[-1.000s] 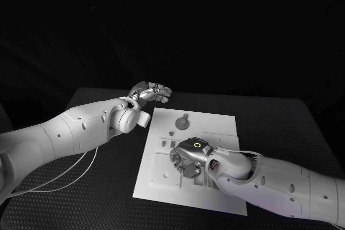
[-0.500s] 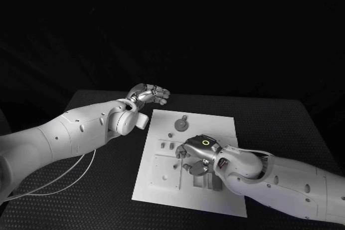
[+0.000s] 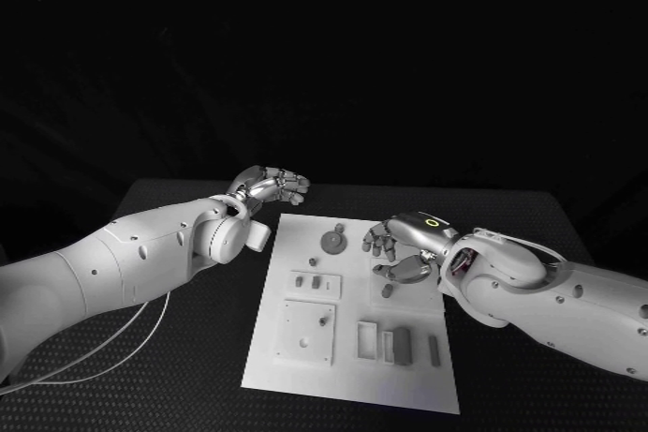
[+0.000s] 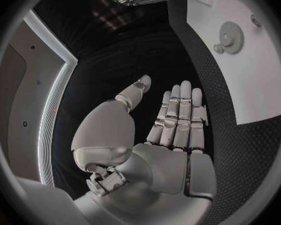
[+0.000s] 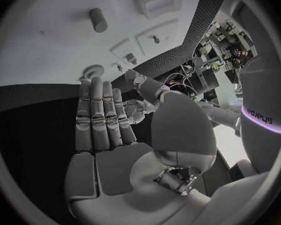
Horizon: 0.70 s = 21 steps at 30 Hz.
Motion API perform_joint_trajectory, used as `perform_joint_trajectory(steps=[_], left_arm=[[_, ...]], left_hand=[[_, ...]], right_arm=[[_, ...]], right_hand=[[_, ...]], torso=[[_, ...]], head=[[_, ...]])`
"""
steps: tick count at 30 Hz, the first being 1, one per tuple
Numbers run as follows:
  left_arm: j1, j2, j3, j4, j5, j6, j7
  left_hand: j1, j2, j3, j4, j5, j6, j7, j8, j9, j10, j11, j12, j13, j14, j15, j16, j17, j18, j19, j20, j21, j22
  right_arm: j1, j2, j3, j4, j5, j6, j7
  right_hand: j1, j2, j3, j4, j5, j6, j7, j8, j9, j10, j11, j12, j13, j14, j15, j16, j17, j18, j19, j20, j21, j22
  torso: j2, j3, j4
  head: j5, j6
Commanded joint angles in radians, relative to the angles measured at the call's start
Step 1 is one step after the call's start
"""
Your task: Assemble the parts on the task board
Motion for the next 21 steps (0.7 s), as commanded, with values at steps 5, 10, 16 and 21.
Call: perform_joint_trajectory(steps=[5,10,16,21], left_arm=[[0.000,0.005,-0.001,-0.002,0.005,0.017,0.011],[0.000,0.002,-0.002,-0.004,0.005,0.017,0.012],[0.000,0.002,-0.002,-0.004,0.005,0.018,0.013],[0.000,0.002,-0.002,-0.004,0.005,0.019,0.013]], left_hand=[[0.003,0.007,-0.008,0.000,-0.007,-0.007,-0.003,0.006,-0.001,-0.003,0.002,0.004,-0.002,0.000,0.006,-0.004,0.002,0.009,0.004,0.002,-0.006,0.001],[0.003,0.007,-0.008,0.000,-0.007,-0.007,-0.003,0.006,-0.002,-0.003,0.002,0.004,-0.002,0.000,0.006,-0.005,0.003,0.009,0.004,0.002,-0.007,0.002],[0.002,0.008,-0.008,0.000,-0.007,-0.007,-0.003,0.006,-0.002,-0.003,0.002,0.004,-0.002,0.000,0.007,-0.006,0.004,0.009,0.004,0.002,-0.007,0.002],[0.002,0.008,-0.008,0.000,-0.007,-0.007,-0.003,0.006,-0.002,-0.003,0.002,0.004,-0.003,0.000,0.007,-0.006,0.004,0.009,0.004,0.002,-0.007,0.002]], right_arm=[[0.001,-0.032,0.000,-0.018,0.015,0.120,0.029],[0.000,-0.045,-0.007,-0.019,-0.057,0.151,0.008],[-0.017,-0.048,-0.020,-0.014,-0.090,0.157,0.000],[-0.028,-0.040,-0.022,-0.017,-0.113,0.152,-0.001]], right_hand=[[-0.030,0.008,-0.063,-0.012,0.033,-0.028,-0.003,-0.008,-0.008,-0.016,-0.003,-0.013,-0.011,0.085,-0.019,0.042,0.053,0.006,0.095,-0.042,0.047,0.019],[-0.051,0.008,-0.119,-0.020,0.049,-0.029,-0.009,-0.004,-0.012,-0.020,-0.008,-0.020,-0.021,0.105,-0.025,0.104,0.097,0.006,0.135,-0.063,0.084,0.052],[-0.080,0.007,-0.162,-0.022,0.072,-0.031,-0.013,-0.001,-0.016,-0.023,-0.008,-0.026,-0.030,0.080,-0.025,0.167,0.123,0.006,0.133,-0.069,0.105,0.089],[-0.080,0.010,-0.168,-0.025,0.071,-0.027,-0.014,0.002,-0.015,-0.022,-0.009,-0.027,-0.031,0.074,-0.026,0.180,0.125,0.006,0.132,-0.070,0.108,0.094]], torso=[[-0.001,0.0005,-0.0022],[0.000,0.0008,-0.0023],[0.000,0.0000,0.0003],[0.000,0.0000,0.0008]], head=[[-0.005,0.007],[-0.007,0.008],[-0.010,0.006],[-0.009,0.004]])
